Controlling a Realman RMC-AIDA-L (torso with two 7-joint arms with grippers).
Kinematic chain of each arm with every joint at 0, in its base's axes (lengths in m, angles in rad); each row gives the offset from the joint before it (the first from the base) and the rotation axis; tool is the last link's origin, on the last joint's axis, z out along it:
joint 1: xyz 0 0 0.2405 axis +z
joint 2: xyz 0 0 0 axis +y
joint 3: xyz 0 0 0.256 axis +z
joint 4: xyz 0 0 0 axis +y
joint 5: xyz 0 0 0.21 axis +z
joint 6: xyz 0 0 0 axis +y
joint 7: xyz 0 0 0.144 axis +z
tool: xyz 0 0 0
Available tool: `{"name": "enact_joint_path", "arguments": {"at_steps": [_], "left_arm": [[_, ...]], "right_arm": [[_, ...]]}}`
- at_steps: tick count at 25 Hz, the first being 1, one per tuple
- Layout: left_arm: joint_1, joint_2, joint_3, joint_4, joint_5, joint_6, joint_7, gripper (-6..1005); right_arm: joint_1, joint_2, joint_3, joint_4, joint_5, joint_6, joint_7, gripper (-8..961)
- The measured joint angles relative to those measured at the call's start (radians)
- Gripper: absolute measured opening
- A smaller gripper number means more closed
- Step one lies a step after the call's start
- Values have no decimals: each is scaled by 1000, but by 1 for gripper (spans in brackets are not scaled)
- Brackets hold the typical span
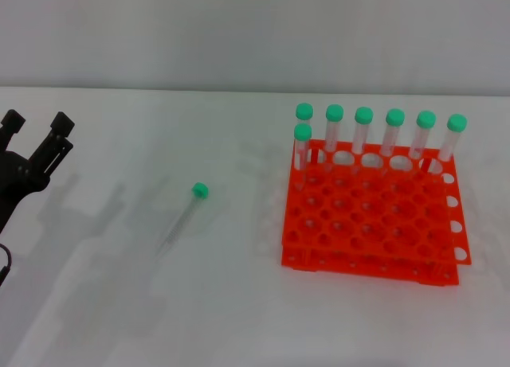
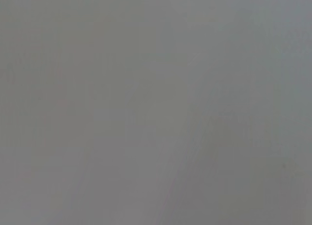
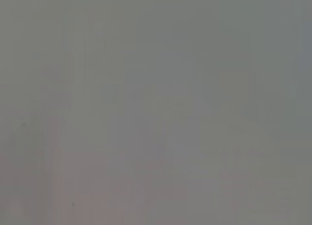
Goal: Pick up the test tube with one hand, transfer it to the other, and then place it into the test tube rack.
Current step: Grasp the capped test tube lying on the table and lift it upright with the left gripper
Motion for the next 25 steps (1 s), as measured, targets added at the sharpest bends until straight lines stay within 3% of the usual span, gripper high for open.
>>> {"name": "enact_joint_path", "arguments": {"at_steps": [25], "left_arm": [[0,0,0,0,0,1,1,893]], "right_arm": [[1,0,0,8,0,0,6,863]]}}
